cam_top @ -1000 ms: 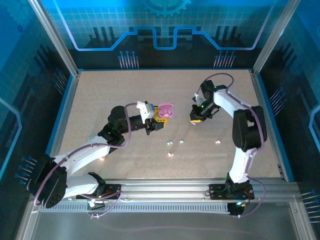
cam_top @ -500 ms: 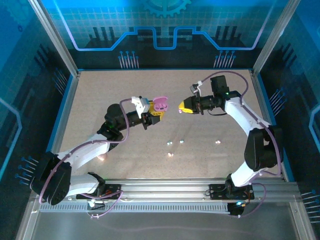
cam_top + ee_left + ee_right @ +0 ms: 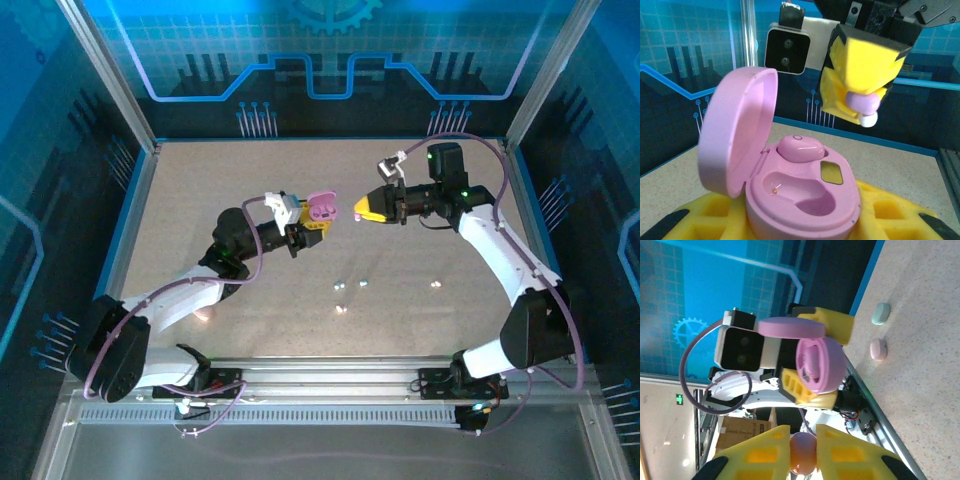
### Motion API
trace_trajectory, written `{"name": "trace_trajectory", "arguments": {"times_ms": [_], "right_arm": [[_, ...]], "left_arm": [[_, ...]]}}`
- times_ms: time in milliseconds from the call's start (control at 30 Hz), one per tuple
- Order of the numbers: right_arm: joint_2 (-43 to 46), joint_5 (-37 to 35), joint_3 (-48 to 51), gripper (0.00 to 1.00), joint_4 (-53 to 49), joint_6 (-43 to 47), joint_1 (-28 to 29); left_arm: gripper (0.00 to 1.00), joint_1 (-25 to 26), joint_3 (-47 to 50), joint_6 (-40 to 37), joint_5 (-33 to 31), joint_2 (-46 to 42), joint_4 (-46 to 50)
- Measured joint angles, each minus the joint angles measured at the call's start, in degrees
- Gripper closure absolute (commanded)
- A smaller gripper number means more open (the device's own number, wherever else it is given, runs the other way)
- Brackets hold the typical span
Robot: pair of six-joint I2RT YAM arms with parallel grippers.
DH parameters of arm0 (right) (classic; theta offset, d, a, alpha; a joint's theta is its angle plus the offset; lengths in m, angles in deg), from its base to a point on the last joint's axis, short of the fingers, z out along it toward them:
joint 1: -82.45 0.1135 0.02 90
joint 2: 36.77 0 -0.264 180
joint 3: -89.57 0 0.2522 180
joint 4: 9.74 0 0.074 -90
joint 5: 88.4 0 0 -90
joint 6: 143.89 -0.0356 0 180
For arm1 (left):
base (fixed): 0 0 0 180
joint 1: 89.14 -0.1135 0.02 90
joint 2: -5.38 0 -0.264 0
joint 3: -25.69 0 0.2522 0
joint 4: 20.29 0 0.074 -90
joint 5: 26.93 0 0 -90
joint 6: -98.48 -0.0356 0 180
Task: Insert the wireless bluetooth earbuds into the charging case
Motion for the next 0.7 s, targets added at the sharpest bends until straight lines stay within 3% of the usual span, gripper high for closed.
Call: {"name": "trace_trajectory", "arguments": {"times_ms": [233,700], "right_arm": [[1.8,-2.7,-0.2,0.83,2.2,-3.1,3.6],[4.3,-22.4,-3.7,0.83,-2.6,0.8,11.8]], "left_arm": [[0.75,3.5,0.0,-2.6,-2.1,1.4,-0.3],[0.75,5.0,0.0,-4.5,-3.4,2.3,-1.7]]}}
